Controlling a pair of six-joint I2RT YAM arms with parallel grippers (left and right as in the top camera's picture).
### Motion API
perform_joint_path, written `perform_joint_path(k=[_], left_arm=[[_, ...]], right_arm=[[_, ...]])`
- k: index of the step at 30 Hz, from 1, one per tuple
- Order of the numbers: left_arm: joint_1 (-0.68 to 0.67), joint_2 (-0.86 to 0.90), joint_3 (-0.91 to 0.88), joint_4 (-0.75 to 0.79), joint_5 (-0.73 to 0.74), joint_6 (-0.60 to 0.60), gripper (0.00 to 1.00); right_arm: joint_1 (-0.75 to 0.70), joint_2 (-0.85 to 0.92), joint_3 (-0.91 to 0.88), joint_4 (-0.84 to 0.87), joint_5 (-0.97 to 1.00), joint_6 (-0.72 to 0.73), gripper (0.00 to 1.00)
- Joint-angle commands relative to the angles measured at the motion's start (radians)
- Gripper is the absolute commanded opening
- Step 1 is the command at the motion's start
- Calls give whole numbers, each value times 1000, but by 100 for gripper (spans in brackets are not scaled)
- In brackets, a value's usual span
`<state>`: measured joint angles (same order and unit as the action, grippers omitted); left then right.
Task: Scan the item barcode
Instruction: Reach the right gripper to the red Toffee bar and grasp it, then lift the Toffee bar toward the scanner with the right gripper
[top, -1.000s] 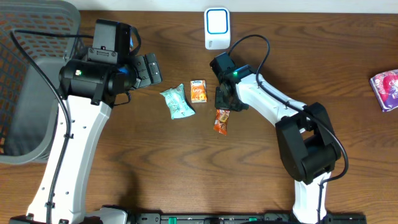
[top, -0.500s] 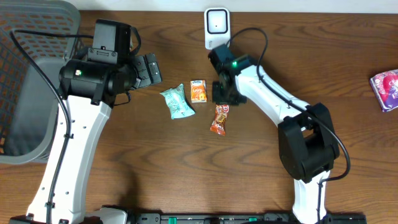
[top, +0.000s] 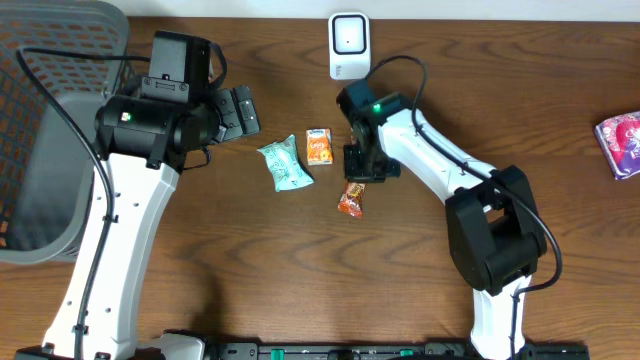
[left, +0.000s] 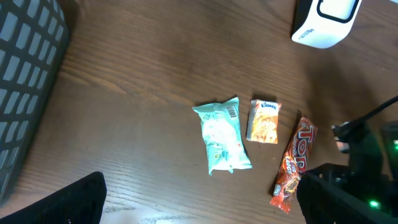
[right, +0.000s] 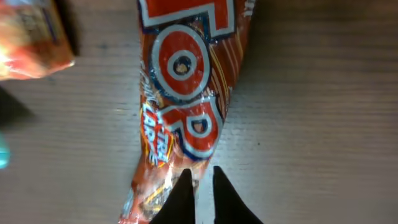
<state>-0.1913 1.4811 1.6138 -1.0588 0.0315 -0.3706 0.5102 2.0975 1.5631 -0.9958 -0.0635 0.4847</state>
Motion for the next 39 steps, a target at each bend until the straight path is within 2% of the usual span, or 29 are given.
perform_joint_path(k=[1, 6, 8, 11, 15, 18, 20, 23, 26, 29, 34, 39], left_arm=[[3, 6, 0, -3, 3, -5, 98], [3, 6, 0, -3, 3, -5, 98], [3, 6, 0, -3, 3, -5, 98], [3, 6, 0, -3, 3, -5, 98], [3, 6, 0, -3, 3, -5, 98], [3, 6, 0, -3, 3, -5, 98], [3, 6, 0, -3, 3, -5, 98], [3, 6, 0, -3, 3, -5, 98], [3, 6, 0, -3, 3, -5, 98], [3, 6, 0, -3, 3, -5, 98], [3, 6, 0, -3, 3, -5, 98], [3, 6, 0, -3, 3, -5, 98]], right_arm=[[9, -10, -53, 56, -68, -10, 6], [25, -8, -109, 169, -117, -11, 8], [29, -6, -111, 174, -85, 0, 4], [20, -13, -80, 150, -76, 8, 1], [-9, -23, 44, 32, -77, 7, 1], [-21, -24, 145, -64, -77, -47, 7], [-19, -24, 182, -101, -77, -88, 16], [5, -24, 185, -105, -74, -109, 44], [36, -23, 158, -84, -34, -103, 60], [73, -20, 114, -45, 50, -51, 62], [143, -18, 26, 34, 197, 47, 57], [198, -18, -18, 54, 330, 87, 55]])
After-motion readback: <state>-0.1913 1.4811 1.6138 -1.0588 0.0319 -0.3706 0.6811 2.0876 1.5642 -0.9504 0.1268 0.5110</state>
